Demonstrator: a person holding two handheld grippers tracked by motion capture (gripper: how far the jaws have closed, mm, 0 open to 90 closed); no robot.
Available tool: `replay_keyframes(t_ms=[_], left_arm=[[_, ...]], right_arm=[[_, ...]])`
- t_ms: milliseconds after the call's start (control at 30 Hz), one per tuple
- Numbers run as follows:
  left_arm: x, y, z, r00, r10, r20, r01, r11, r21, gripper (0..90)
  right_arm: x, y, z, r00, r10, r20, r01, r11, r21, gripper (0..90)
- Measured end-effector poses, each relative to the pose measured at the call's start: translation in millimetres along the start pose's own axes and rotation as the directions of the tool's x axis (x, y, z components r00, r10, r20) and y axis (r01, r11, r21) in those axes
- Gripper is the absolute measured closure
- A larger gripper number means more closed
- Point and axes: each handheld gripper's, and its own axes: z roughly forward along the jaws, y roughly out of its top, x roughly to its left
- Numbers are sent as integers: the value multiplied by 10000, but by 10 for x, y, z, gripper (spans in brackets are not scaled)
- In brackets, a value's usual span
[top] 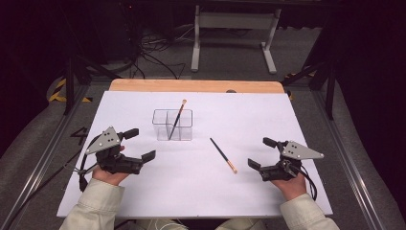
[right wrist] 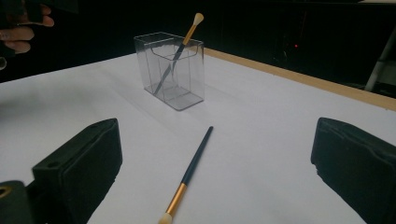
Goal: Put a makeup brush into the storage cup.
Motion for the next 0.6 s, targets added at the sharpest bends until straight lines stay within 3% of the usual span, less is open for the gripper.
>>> replay_keyframes(t_ms=[133,267,600], left_arm=[[6,-22,-15,10000,1,-45,-1,10000,39,23],[18,-33,-38,10000,-55,-81,56,10000,54,23],[45,-53,-54,9998,-188,-95,190,9996,198,20]], right_arm=[[2,55,23,10000,-66,-46,66,10000,32,44],[-7,116,66,9999,73,98,-81,9965,836,84],[9,282,249,9997,16,-233,24,9852,1715,141]])
